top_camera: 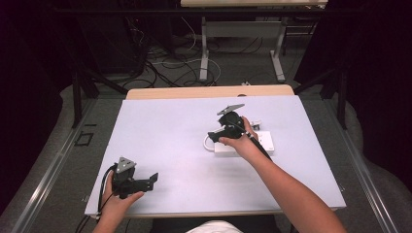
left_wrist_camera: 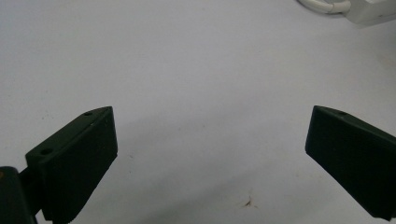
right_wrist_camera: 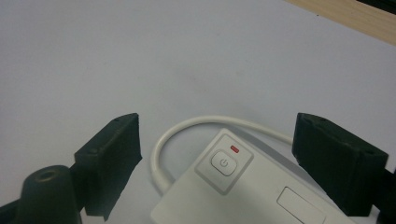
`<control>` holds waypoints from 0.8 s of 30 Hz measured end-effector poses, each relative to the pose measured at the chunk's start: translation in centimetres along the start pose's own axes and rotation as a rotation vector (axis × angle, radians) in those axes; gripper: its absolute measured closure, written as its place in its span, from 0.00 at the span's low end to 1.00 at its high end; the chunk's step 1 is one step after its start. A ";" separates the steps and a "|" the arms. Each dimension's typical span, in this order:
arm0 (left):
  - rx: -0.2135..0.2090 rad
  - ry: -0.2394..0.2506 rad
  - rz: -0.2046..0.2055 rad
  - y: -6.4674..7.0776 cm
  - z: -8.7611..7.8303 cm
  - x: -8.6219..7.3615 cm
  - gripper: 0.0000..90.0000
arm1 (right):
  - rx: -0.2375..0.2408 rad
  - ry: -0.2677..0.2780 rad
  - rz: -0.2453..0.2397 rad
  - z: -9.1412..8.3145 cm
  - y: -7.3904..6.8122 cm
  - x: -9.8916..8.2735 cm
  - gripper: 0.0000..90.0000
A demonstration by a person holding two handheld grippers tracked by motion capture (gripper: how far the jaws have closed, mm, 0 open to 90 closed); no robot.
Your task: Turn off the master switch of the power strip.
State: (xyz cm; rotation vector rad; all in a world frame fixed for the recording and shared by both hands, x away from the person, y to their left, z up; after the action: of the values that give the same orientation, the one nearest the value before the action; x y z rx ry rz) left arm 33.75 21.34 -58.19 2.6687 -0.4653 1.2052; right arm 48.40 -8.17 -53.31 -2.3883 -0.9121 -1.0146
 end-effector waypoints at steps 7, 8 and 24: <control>0.004 0.010 -0.002 0.0 0.1 0.0 0.03 | 0.017 0.021 -0.021 -0.4 -0.5 0.1 0.01; 0.004 0.010 -0.002 0.0 0.1 0.0 0.03 | 0.019 0.016 -0.023 -0.4 -0.5 0.1 0.00; -0.002 0.001 0.001 0.0 0.0 0.0 0.03 | 0.012 0.013 -0.074 -1.5 -1.7 -0.3 0.00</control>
State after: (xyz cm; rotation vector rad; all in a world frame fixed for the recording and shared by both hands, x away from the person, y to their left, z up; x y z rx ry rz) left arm 33.74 21.31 -58.17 2.6659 -0.4683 1.2058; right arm 46.35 -7.97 -52.39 -2.3507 -1.0057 -1.0476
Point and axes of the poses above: each handheld gripper's, and its own axes: z roughly forward along the jaws, x roughly out of its top, y roughly to its right, the point moved 6 cm from there along z, roughly forward along the jaws, and after that the axes turned 6 degrees about x, right-handed, at the moved point
